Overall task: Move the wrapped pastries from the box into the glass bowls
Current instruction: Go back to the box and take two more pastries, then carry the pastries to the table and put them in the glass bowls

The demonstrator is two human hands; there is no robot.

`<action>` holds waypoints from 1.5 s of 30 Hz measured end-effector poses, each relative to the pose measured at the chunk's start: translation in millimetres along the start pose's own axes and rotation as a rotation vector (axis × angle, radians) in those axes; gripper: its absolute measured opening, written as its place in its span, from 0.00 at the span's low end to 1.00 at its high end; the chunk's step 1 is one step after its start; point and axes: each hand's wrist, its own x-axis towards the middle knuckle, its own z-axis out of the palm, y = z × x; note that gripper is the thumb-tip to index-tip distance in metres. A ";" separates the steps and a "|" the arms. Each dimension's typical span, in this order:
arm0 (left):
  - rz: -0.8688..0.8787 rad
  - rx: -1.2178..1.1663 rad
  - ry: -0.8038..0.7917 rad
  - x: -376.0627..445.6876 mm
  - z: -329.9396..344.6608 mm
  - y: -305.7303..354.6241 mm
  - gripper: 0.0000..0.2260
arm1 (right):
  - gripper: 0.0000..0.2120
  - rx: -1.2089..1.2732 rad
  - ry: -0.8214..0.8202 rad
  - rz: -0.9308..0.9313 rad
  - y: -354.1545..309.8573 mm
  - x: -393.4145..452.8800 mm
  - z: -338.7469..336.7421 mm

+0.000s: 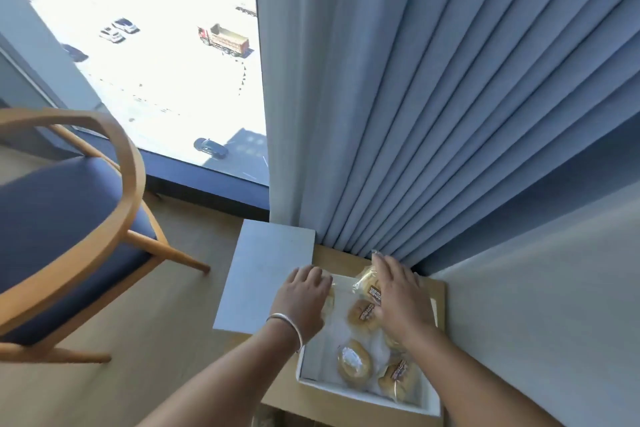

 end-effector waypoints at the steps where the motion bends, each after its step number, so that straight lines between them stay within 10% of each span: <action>1: -0.047 -0.012 0.021 -9.6 -10.9 -9.6 0.26 | 0.43 -0.011 0.011 -0.033 -9.2 4.1 -10.1; 26: -1.380 -0.078 0.243 -482.8 -37.6 -108.4 0.35 | 0.40 -0.150 -0.109 -1.369 -446.6 -105.8 -16.7; 45: -1.676 -0.114 0.427 -695.5 -25.5 -164.6 0.35 | 0.40 -0.270 -0.149 -1.719 -688.2 -230.1 12.7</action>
